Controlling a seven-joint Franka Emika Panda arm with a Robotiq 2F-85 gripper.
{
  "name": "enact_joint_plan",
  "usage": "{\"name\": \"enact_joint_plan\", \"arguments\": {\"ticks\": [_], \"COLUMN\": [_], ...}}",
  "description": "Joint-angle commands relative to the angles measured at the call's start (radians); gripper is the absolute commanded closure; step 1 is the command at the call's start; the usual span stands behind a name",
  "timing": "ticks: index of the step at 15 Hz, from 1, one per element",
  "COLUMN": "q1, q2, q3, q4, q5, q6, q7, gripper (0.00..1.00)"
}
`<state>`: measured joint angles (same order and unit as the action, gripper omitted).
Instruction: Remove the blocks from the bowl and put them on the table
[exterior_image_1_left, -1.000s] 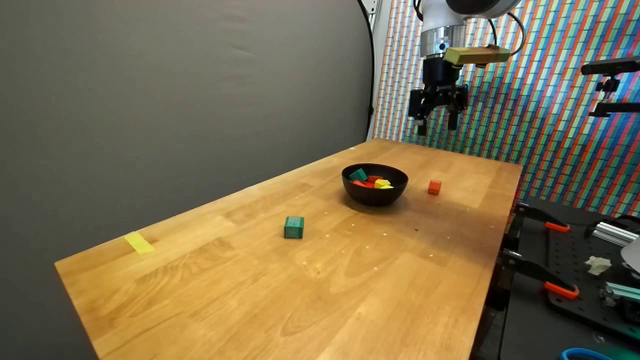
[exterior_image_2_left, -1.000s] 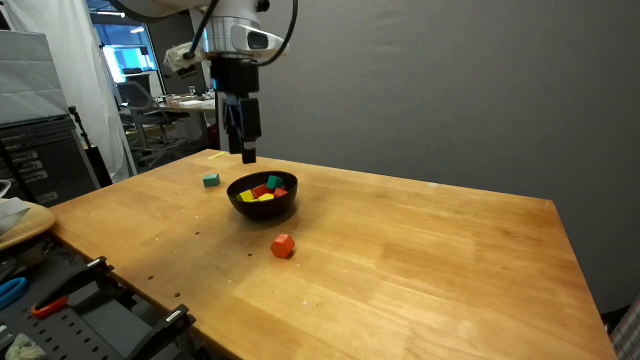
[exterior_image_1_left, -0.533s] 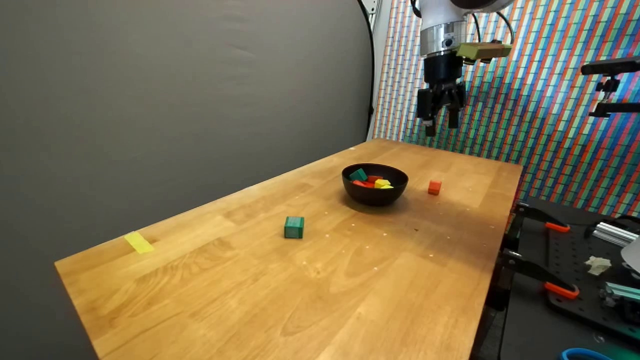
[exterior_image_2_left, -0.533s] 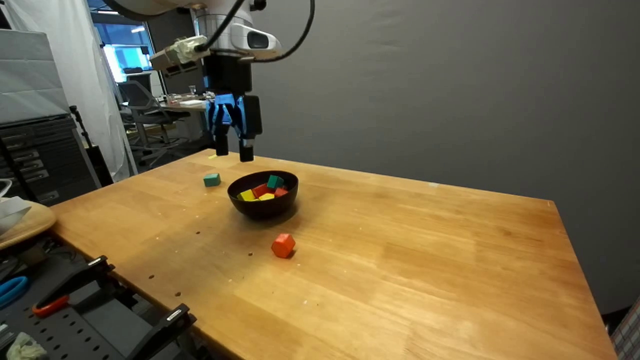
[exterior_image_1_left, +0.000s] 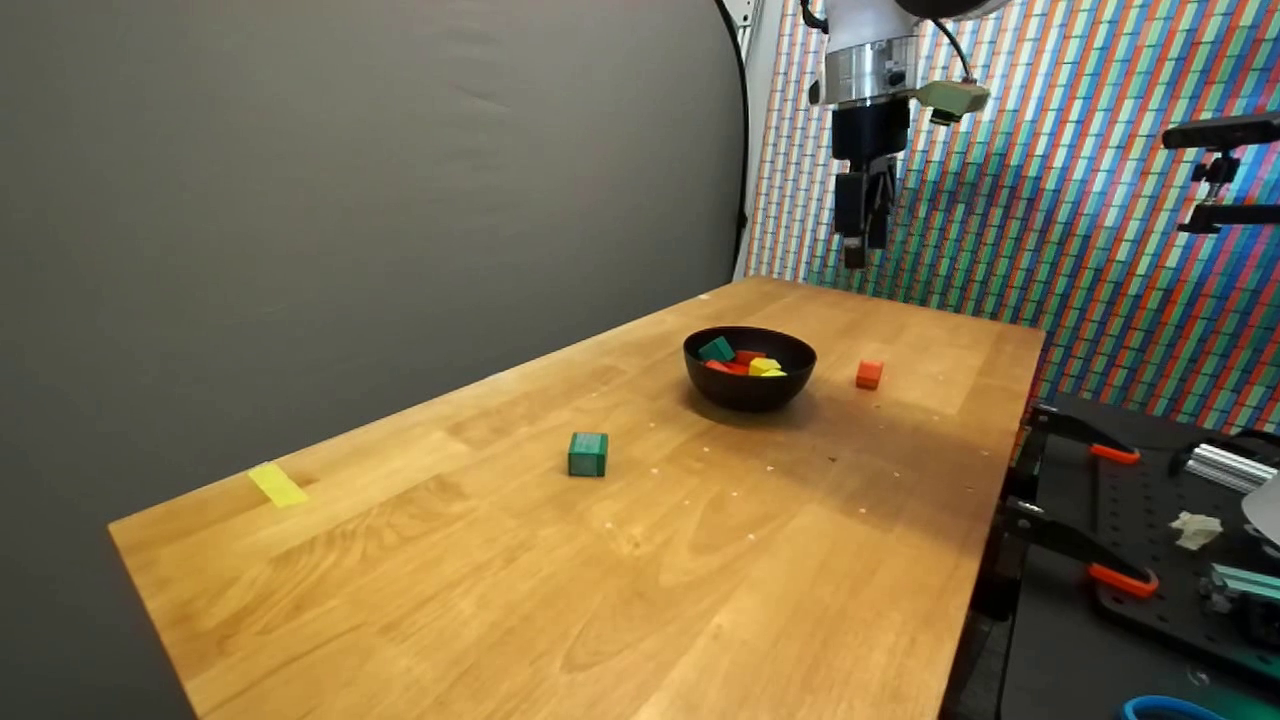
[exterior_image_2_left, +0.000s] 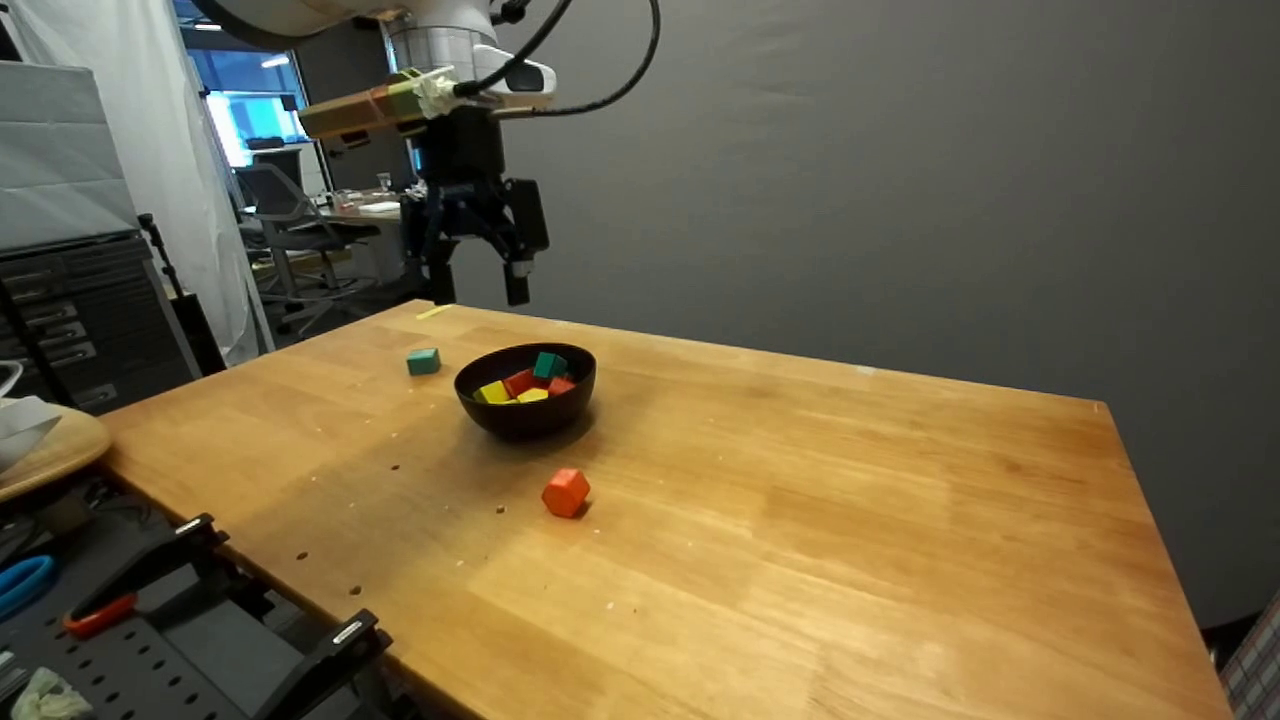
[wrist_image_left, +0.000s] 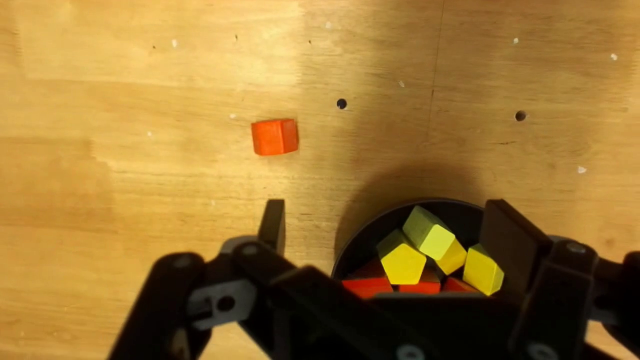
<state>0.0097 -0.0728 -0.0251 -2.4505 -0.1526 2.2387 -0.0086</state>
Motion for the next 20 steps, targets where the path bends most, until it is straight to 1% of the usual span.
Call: {"name": "enact_joint_plan", "arguments": {"ticks": [1,3,6,9,12,16,19,20], "q1": [-0.004,0.007,0.021,0.034,0.051,0.040,0.036,0.036], "q2": [0.027,0.083,0.191,0.299,0.406,0.527,0.592,0.609], "q3": [0.014,0.024,0.045,0.056,0.048,0.057,0.065,0.063], "q4": [0.005,0.041,0.134,0.234,0.336,0.451,0.509,0.520], "q5": [-0.002,0.023,0.042,0.012,-0.018,0.028,0.052,0.055], "q6": [0.038,0.098,0.156,0.180,0.175,0.160,0.151,0.148], "q7": [0.042,0.053,0.046,0.061,0.061,0.010,-0.007,-0.005], "gripper": [0.00,0.00,0.00,0.00,0.00,0.00,0.00,0.04]}}
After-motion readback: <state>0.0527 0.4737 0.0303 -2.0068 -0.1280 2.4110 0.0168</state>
